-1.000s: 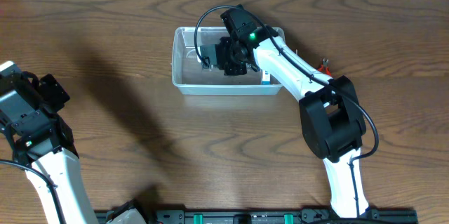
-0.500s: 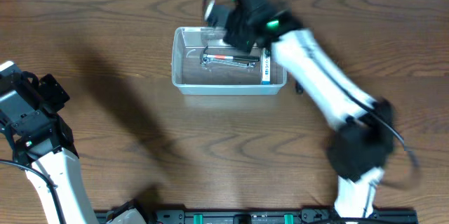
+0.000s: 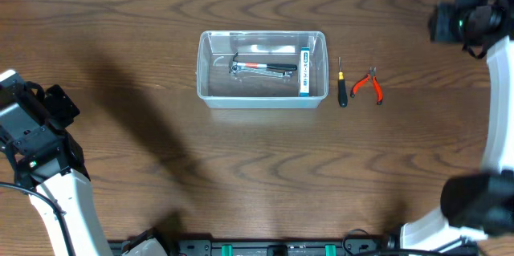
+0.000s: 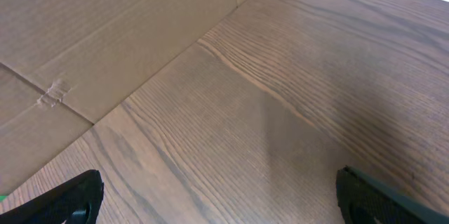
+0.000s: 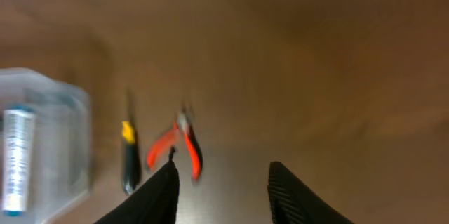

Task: Pack container
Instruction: 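Move the right gripper to the red-handled pliers and grasp them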

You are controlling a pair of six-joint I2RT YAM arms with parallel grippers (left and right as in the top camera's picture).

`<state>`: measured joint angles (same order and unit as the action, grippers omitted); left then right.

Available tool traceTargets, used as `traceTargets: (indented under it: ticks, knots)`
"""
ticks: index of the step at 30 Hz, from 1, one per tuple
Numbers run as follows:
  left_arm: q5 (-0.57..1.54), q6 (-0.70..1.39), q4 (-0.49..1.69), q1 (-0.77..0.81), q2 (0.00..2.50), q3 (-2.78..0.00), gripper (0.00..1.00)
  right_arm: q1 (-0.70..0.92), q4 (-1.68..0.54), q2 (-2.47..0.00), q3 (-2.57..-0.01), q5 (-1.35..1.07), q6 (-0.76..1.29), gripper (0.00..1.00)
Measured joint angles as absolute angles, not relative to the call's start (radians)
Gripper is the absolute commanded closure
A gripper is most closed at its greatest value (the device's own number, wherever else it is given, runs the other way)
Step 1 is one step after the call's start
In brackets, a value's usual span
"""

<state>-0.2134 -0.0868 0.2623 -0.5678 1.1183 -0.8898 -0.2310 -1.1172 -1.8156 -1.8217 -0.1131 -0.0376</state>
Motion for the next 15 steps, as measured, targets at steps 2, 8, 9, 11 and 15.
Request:
traceTargets:
  ticks: [2, 8, 9, 11, 15]
  knots:
    - [-0.213, -0.087, 0.262, -0.568, 1.118, -0.890, 0.02, -0.258, -1.134, -1.884, -1.762, -0.135, -0.005, 0.61]
    - [-0.213, -0.087, 0.262, -0.568, 1.118, -0.890, 0.02, -0.235, -1.140, -1.990, -1.633, -0.174, 0.026, 0.63]
    - [-0.213, -0.086, 0.262, -0.568, 1.118, -0.890, 0.02, -0.226, -1.138, -1.999, -1.625, -0.178, 0.025, 0.64]
    - [-0.213, -0.087, 0.262, -0.568, 1.119, -0.890, 0.02, -0.210, -1.132, -2.010, -1.612, -0.183, 0.017, 0.64]
    - [-0.213, -0.087, 0.262, -0.568, 1.118, -0.890, 0.02, -0.184, -1.116, -2.015, -1.607, -0.180, -0.013, 0.65]
